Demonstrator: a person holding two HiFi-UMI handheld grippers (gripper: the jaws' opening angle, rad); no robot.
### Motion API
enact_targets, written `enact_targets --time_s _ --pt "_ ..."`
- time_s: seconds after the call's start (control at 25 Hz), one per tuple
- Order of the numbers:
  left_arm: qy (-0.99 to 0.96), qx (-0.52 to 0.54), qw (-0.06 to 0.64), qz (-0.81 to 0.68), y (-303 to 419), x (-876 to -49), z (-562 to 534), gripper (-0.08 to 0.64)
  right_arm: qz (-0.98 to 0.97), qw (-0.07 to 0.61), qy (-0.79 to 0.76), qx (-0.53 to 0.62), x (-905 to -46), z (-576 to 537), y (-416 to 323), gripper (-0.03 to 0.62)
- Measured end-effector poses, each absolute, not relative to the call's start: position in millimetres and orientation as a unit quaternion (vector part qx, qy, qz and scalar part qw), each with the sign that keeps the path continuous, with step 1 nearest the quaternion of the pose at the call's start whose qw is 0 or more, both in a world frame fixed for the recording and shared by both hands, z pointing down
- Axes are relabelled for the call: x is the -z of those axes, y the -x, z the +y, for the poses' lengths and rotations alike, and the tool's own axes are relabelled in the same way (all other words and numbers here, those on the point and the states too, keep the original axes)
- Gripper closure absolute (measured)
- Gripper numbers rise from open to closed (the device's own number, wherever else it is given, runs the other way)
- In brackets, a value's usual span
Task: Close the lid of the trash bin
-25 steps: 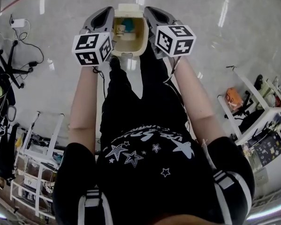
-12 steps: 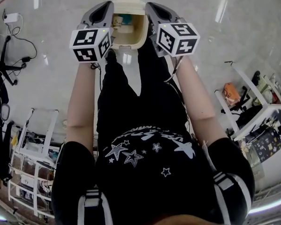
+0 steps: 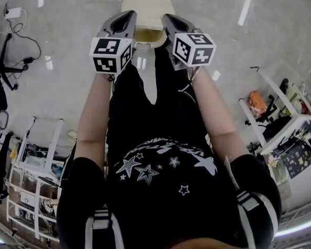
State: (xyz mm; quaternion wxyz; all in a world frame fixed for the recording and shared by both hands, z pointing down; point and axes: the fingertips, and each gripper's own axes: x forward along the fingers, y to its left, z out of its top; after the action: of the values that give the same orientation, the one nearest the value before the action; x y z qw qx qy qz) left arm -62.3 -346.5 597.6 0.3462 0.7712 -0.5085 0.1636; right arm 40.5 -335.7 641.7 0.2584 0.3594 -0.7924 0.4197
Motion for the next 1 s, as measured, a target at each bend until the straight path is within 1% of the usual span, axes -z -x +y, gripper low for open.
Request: enact_targets --time_s 0.56,0.64,0.8,1.0 --pt "-0.79 -0.182 0.366 -0.457 63.6 -633.4 -279.7 0.549 -0.763 0.257 -0.428 -0.411 -661.3 -282.2 -44.6 0.588" --pt "-0.798 -0.194 0.364 -0.44 60.5 -642.0 -267.5 0.549 -0.754 0.252 -0.443 -0.415 -666.3 -268.6 -46.5 0.588" --pt "-0.82 -0.237 0.336 -0.398 54.9 -660.2 -248.8 0.549 -0.735 0.237 -0.468 -0.429 -680.9 -246.8 -51.2 0.588" --pt "-0.815 -0.252 0.351 -0.386 55.5 -681.0 -233.6 0.549 -0.719 0.242 -0.482 -0.439 -700.5 -230.9 -57.2 0.588"
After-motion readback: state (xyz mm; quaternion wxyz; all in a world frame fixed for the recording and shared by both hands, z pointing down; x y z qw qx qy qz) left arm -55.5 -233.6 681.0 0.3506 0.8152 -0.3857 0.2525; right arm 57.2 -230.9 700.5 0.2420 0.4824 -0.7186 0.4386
